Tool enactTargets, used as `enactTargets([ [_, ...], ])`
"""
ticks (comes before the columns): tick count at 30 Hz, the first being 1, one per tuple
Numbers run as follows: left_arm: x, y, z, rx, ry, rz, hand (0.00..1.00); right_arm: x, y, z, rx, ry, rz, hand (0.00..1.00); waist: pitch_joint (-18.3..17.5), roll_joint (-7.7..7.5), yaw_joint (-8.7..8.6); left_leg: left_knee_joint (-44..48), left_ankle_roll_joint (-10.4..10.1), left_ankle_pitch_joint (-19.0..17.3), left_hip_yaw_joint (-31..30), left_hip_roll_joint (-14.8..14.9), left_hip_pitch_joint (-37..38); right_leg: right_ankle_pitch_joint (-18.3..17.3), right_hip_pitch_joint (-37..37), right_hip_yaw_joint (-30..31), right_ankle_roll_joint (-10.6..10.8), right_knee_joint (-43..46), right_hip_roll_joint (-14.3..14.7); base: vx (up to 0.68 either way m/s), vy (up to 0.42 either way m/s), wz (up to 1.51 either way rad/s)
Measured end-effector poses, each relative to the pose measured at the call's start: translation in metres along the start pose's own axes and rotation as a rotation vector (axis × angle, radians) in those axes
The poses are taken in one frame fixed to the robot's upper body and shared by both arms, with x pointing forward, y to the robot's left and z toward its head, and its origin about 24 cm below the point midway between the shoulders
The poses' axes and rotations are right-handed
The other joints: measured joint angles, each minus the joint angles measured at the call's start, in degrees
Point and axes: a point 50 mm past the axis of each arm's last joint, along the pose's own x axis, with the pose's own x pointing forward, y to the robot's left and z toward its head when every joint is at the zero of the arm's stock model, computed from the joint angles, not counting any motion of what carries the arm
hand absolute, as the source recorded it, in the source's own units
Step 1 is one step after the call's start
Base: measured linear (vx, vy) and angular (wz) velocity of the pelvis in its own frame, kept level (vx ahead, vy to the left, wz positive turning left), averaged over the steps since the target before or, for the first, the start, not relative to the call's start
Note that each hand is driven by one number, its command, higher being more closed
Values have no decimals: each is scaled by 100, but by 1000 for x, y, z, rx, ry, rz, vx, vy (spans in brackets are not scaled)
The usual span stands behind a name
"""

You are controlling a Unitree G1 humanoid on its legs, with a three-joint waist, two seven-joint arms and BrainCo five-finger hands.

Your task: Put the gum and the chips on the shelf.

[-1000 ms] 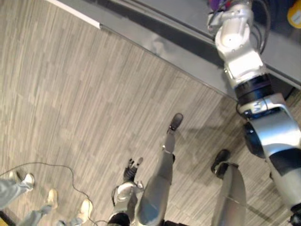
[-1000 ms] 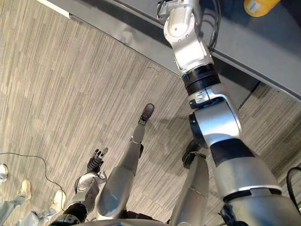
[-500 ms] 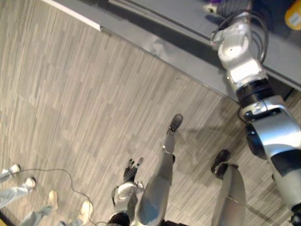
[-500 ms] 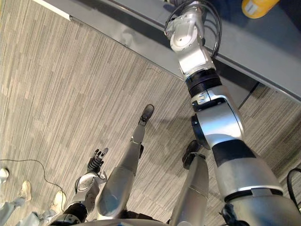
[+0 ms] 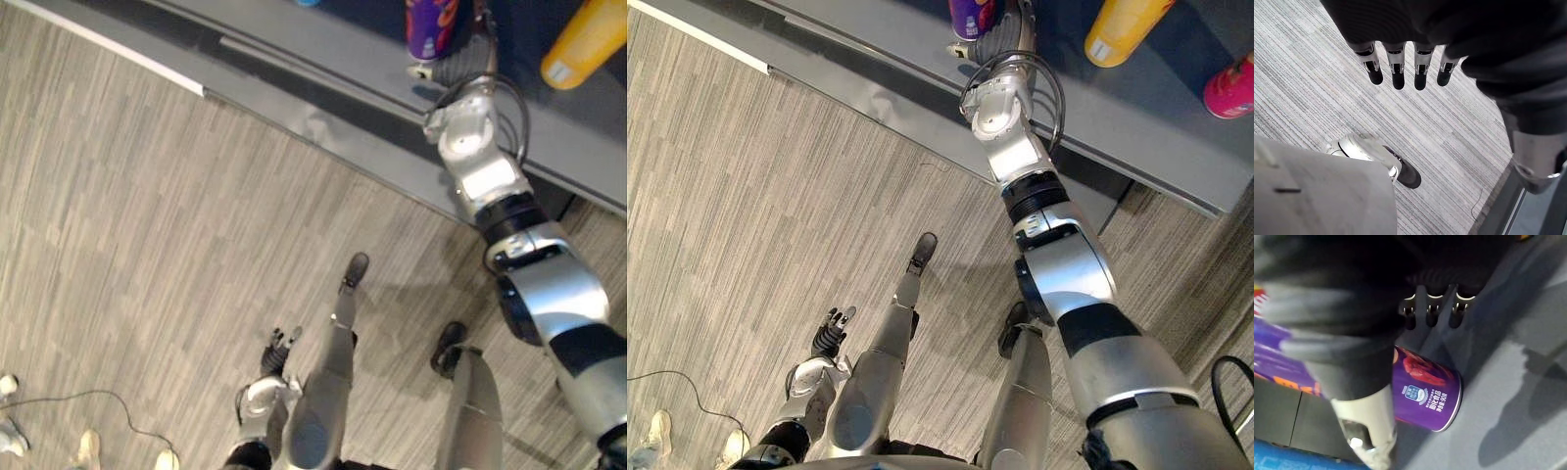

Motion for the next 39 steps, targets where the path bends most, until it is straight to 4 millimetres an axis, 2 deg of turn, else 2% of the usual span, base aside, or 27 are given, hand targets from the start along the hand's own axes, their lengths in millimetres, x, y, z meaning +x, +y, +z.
enactTargets([
  [3, 0, -1, -1, 5, 7, -6, 0, -7, 5, -12, 12, 42, 14, 0, -2, -5, -29, -9, -3, -3, -1, 29, 128, 0, 159, -24, 0, -53, 29, 1, -38, -3],
  [6, -1, 0, -3, 8, 15, -5, 0, -23, 20, -32, 30, 110, 59, 0, -31, -63, -138, -20, 2, -19, 8, 37, 250, 0, 295, -35, 0, -72, 29, -5, -10, -1],
  [8, -1, -1, -4, 16, 23, -15, 0, -40, 33, -52, 34, 174, 100, 0, -53, -105, -145, -31, 24, -44, 32, 51, 385, 0, 406, -33, 0, -110, 33, -14, -34, -5],
  [12, -2, 1, -6, 27, 31, -11, 0, -64, 53, -65, 100, 244, 141, 0, -114, -196, -184, -108, 36, -67, 83, 115, 607, 0, 604, -50, 0, -169, 69, -6, -48, -7],
  [14, -3, 5, -12, 35, 54, 1, 0, -92, 68, -79, 147, 294, 180, 0, -247, -319, -243, -119, 27, -70, 103, 133, 736, 0, 765, -66, 0, -245, 80, 27, -47, -3],
  [17, -3, 9, -14, 54, 69, 9, 0, -127, 78, -99, 187, 376, 216, 0, -303, -409, -327, -116, 29, -108, 104, 140, 965, 1, 1074, -109, 3, -393, 88, 46, -26, -1],
  [18, -3, 9, -14, 66, 68, 11, 0, -153, 81, -117, 212, 459, 224, 0, -338, -469, -361, -119, 40, -155, 112, 145, 1150, 1, 1291, -125, 3, -479, 94, 40, -17, -3],
  [19, -4, 10, -15, 66, 71, 15, 0, -165, 82, -123, 227, 494, 227, 0, -359, -504, -380, -117, 39, -185, 121, 149, 1219, 1, 1378, -132, 4, -516, 98, 41, -19, -11],
  [20, -5, 14, -17, 73, 78, 26, 0, -187, 82, -135, 254, 559, 226, 0, -437, -590, -417, -119, 41, -237, 172, 188, 1346, 12, 1528, -126, 23, -615, 131, 37, -19, -20],
  [21, -7, 18, -22, 92, 99, 37, 0, -211, 79, -145, 283, 616, 223, 0, -658, -659, -465, -123, 54, -293, 203, 243, 1391, 39, 1611, -129, 67, -770, 194, 45, -17, -25],
  [22, -8, 19, -25, 98, 111, 40, 0, -223, 77, -150, 302, 646, 215, 0, -771, -693, -483, -132, 66, -320, 226, 278, 1426, 61, 1663, -129, 103, -848, 227, 104, -26, -30],
  [23, -12, 25, -33, 131, 139, 54, 0, -249, 67, -161, 329, 705, 191, 0, -979, -801, -591, -231, 46, -339, 303, 344, 1663, 82, 1894, -109, 118, -1021, 284, 90, -19, -22],
  [24, -12, 26, -34, 131, 145, 58, 0, -254, 66, -163, 326, 712, 198, 0, -1017, -819, -613, -254, 48, -343, 324, 351, 1730, 82, 1951, -104, 118, -1046, 288, 109, -31, -23],
  [25, -16, 29, -43, 135, 177, 68, 0, -267, 53, -174, 316, 741, 172, 0, -1212, -874, -743, -339, 50, -347, 362, 365, 1917, 94, 2107, -86, 137, -1170, 307, 70, -25, -16],
  [28, -27, 39, -61, 171, 249, 92, 0, -299, 20, -198, 290, 832, 76, 0, -1610, -898, -1041, -448, 39, -417, 486, 525, 2314, 287, 2594, 20, 165, -1685, 504, 100, -18, -32],
  [30, -30, 43, -67, 164, 280, 110, 0, -321, 5, -212, 241, 902, 61, 0, -1727, -878, -1106, -477, 40, -469, 635, 603, 2532, 444, 2834, 168, 163, -2002, 636, 71, -5, -54],
  [32, -34, 46, -73, 152, 301, 123, 0, -357, -14, -233, 178, 1046, 29, 0, -1814, -859, -1189, -562, 39, -511, 821, 698, 2820, 616, 3107, 332, 170, -2346, 735, 31, 16, -47],
  [33, -36, 48, -75, 150, 308, 129, 0, -367, -18, -238, 166, 1088, 25, 0, -1853, -852, -1226, -577, 28, -535, 853, 716, 2875, 646, 3156, 371, 166, -2412, 753, 10, 27, -40],
  [35, -42, 55, -83, 135, 339, 156, 0, -417, -35, -254, 110, 1287, 12, 0, -2039, -839, -1305, -631, 56, -594, 1009, 738, 3067, 754, 3301, 520, 179, -2615, 781, 6, 33, -37],
  [36, -44, 57, -86, 131, 350, 166, 0, -434, -40, -257, 98, 1360, 9, 0, -2077, -834, -1341, -635, 62, -609, 1042, 735, 3132, 781, 3371, 548, 194, -2685, 780, 23, 55, -26],
  [38, -51, 67, -93, 109, 383, 195, 0, -499, -58, -259, 160, 1648, -59, 0, -2205, -800, -1391, -670, 84, -668, 1155, 733, 3324, 869, 3558, 654, 202, -2877, 783, 21, 57, -26],
  [39, -53, 70, -95, 116, 402, 196, 0, -521, -66, -257, 228, 1751, -159, 0, -2225, -779, -1398, -670, 83, -706, 1170, 724, 3389, 894, 3642, 664, 202, -2952, 781, 13, 27, -19],
])
